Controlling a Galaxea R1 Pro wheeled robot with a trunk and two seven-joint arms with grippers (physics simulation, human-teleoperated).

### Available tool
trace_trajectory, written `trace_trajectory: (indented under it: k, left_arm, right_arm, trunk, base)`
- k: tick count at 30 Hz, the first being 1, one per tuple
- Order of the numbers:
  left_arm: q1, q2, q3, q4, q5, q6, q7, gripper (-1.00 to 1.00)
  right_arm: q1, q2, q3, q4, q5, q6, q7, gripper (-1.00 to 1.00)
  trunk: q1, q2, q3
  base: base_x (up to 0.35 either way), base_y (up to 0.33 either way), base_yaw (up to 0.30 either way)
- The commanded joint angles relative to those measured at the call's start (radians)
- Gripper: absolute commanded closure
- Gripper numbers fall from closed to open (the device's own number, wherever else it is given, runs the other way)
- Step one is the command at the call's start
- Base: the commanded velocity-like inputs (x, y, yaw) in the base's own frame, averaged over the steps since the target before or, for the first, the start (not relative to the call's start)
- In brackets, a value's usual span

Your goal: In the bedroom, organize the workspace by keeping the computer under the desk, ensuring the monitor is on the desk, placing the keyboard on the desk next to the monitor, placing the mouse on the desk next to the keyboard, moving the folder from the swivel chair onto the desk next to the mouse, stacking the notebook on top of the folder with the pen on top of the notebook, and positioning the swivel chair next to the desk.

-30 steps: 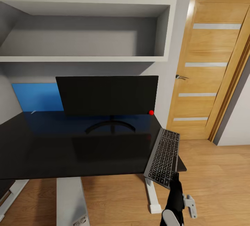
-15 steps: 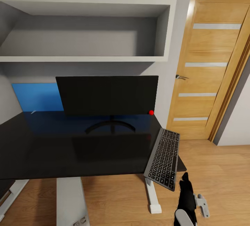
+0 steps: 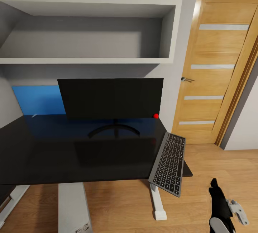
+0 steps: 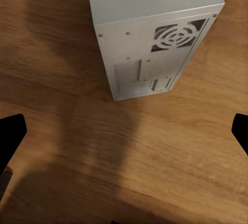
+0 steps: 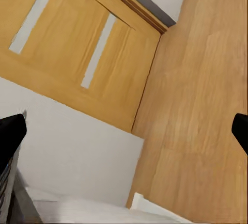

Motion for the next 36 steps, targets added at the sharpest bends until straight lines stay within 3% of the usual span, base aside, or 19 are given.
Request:
trace_trajectory:
  k: [1,7,10,15,16,23,26,29,31,36]
  left_arm:
    - [0.0,0.0,0.0,-0.001,0.009,-0.003,0.0,-1.0]
    - [0.0,0.0,0.0,-0.001,0.009,-0.002,0.002,-1.0]
    - [0.0,-0.001,0.0,-0.001,0.009,-0.003,0.002,-1.0]
    - [0.0,-0.003,-0.001,0.0,0.009,-0.003,0.003,-1.0]
    - [0.0,-0.005,-0.001,0.003,0.009,-0.003,0.004,-1.0]
    - [0.0,-0.006,-0.001,0.018,0.008,-0.004,0.005,-1.0]
    - [0.0,-0.007,-0.001,0.02,0.007,-0.004,0.003,-1.0]
    - [0.0,-0.008,-0.001,0.021,0.007,-0.004,0.002,-1.0]
    - [0.0,-0.008,-0.002,0.021,0.007,-0.004,0.002,-1.0]
    - [0.0,-0.008,-0.002,0.022,0.006,-0.004,0.001,-1.0]
  right_arm:
    - [0.0,-0.024,-0.002,0.026,0.001,-0.002,-0.004,-1.0]
    - [0.0,-0.069,-0.006,0.132,0.026,-0.002,-0.003,-1.0]
    - [-0.001,-0.081,-0.008,0.23,0.073,-0.002,-0.003,-1.0]
    - [-0.01,-0.085,-0.008,0.375,0.167,-0.003,-0.003,-1.0]
    - [-0.019,-0.085,-0.008,0.438,0.211,-0.006,-0.003,-1.0]
    - [-0.057,-0.082,-0.008,0.615,0.367,-0.014,-0.003,-1.0]
    - [-0.062,-0.08,-0.007,0.64,0.394,-0.013,-0.004,-1.0]
    - [-0.065,-0.069,-0.005,0.658,0.41,-0.016,-0.003,-1.0]
    - [-0.066,-0.038,-0.006,0.682,0.42,-0.018,-0.002,-1.0]
    - [-0.068,0.01,-0.005,0.734,0.43,-0.021,-0.002,-1.0]
  trunk:
    - [0.0,0.0,-0.001]
    - [0.0,0.0,-0.001]
    - [0.0,0.0,-0.001]
    - [0.0,0.0,-0.001]
    - [0.0,0.0,-0.001]
    - [0.0,0.0,-0.001]
    - [0.0,0.0,-0.001]
    - [0.0,0.0,-0.001]
    - [0.0,0.0,-0.001]
    - [0.0,0.0,-0.001]
  base:
    - [0.0,0.0,0.0]
    - [0.0,0.0,0.0]
    - [0.0,0.0,0.0]
    - [0.0,0.0,0.0]
    - [0.0,0.0,0.0]
    - [0.0,0.0,0.0]
    - [0.0,0.0,0.0]
    - [0.0,0.0,0.0]
    - [0.0,0.0,0.0]
    - [0.0,0.0,0.0]
